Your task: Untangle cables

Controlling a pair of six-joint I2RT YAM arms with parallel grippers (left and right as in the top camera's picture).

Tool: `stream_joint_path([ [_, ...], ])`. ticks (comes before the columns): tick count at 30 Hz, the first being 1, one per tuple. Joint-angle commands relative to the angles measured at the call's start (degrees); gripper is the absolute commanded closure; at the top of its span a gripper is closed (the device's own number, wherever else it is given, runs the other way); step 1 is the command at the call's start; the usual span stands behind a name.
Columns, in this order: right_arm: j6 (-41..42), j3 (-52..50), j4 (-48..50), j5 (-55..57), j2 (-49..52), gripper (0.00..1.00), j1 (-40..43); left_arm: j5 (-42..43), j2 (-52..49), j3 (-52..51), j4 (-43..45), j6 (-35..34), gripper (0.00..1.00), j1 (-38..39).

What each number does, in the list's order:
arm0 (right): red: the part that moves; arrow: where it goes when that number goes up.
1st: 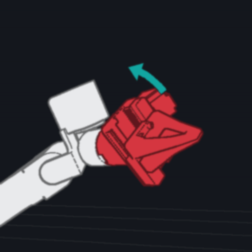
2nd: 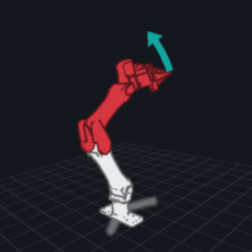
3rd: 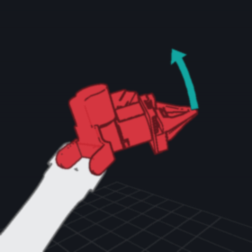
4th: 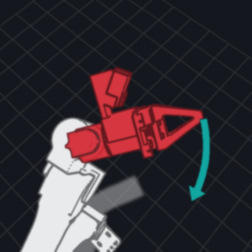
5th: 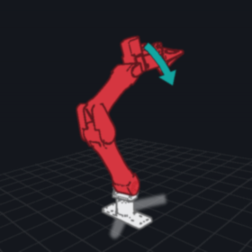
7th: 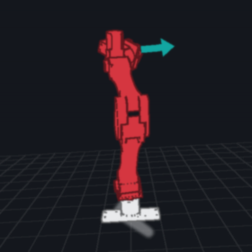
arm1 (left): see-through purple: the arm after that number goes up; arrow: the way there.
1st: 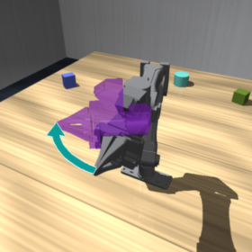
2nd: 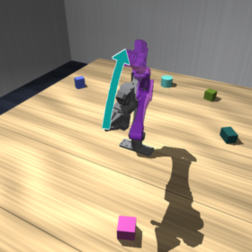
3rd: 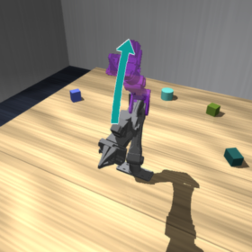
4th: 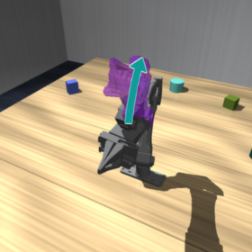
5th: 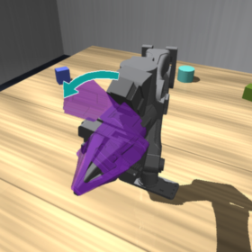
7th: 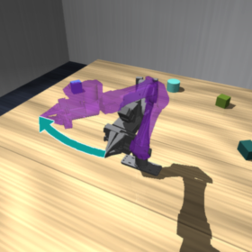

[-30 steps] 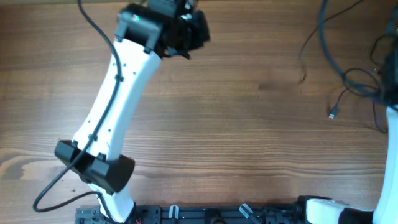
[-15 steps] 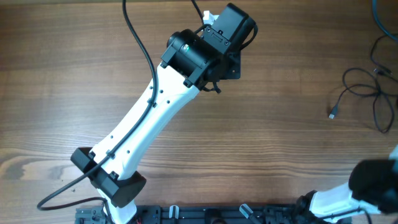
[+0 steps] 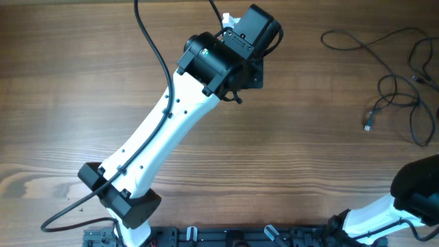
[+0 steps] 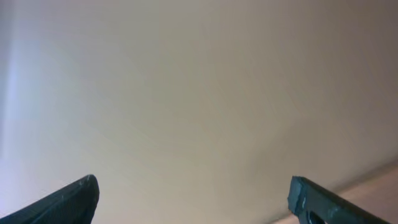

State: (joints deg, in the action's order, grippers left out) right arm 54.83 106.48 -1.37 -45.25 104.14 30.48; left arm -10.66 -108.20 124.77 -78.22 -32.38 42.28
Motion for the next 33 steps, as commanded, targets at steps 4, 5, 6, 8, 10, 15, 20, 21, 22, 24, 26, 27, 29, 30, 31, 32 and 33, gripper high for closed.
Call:
stream_joint_path([
  [4,-22.1,1.0,2.2,-17.2,-13.0,0.0,-1.3,-0.4,1.7,0.1,-0.8,0.7,0.96,0.2],
  [5,-25.2,1.0,2.0,-18.4,-15.0,0.0,-1.3,-0.9,1.7,0.1,-0.9,0.7,0.96,0.2],
  [6,-29.3,1.0,1.8,-20.0,-17.5,0.0,-1.3,-1.8,1.7,0.1,-0.9,0.7,0.96,0.2],
  [8,-37.4,1.0,1.3,-22.0,-21.6,0.0,-1.3,-3.6,1.7,0.1,-0.7,0.7,0.96,0.2],
  [10,-46.6,1.0,-3.4,-22.2,-26.5,0.0,-1.3,-4.5,1.7,0.1,-0.7,0.7,0.96,0.2],
  [15,-59.7,1.0,-15.5,-21.1,-37.2,0.01,-1.3,-4.7,1.7,0.1,-1.4,3.7,0.96,0.2],
  [20,-64.6,1.0,-31.2,-18.7,-47.0,0.0,-1.3,-4.7,1.7,0.1,-2.0,3.7,0.96,0.2],
  [21,-65.1,0.8,-33.7,-18.7,-48.3,0.0,-1.3,-4.7,1.7,0.1,-2.0,3.7,0.96,0.2],
  [22,-65.4,0.4,-35.5,-18.6,-49.5,0.0,-1.3,-4.7,1.7,0.1,-2.0,3.7,0.96,0.2],
  [24,-65.2,-1.0,-40.1,-16.2,-53.1,0.0,-1.3,-4.7,1.7,0.1,-2.4,3.7,0.96,0.2],
  [26,-65.4,-1.5,-43.0,-14.8,-55.2,0.0,-1.3,-4.7,1.7,0.1,-3.0,3.7,0.96,0.2],
  [27,-65.4,-1.5,-44.6,-14.3,-56.4,0.0,-1.7,-4.7,1.7,0.1,-3.6,3.7,0.96,0.2],
  [29,-65.7,-1.5,-47.3,-12.4,-58.3,0.0,-4.3,-4.7,1.7,0.1,-4.7,3.7,0.96,0.2],
  [30,-67.6,-1.5,-49.8,-11.4,-59.7,0.0,-6.3,-4.7,1.7,0.1,-5.5,3.7,0.96,0.2],
  [31,-68.8,-1.5,-52.4,-9.7,-60.6,0.0,-7.4,-4.7,1.7,0.1,-5.9,3.7,0.96,0.2],
  [32,-70.1,-1.5,-57.6,-3.2,-62.4,0.0,-8.8,-4.7,1.7,0.1,-6.7,3.7,0.96,0.2],
  [33,-70.5,-1.5,-59.7,0.1,-63.2,0.0,-9.2,-4.7,1.7,0.1,-7.3,3.7,0.96,0.2],
])
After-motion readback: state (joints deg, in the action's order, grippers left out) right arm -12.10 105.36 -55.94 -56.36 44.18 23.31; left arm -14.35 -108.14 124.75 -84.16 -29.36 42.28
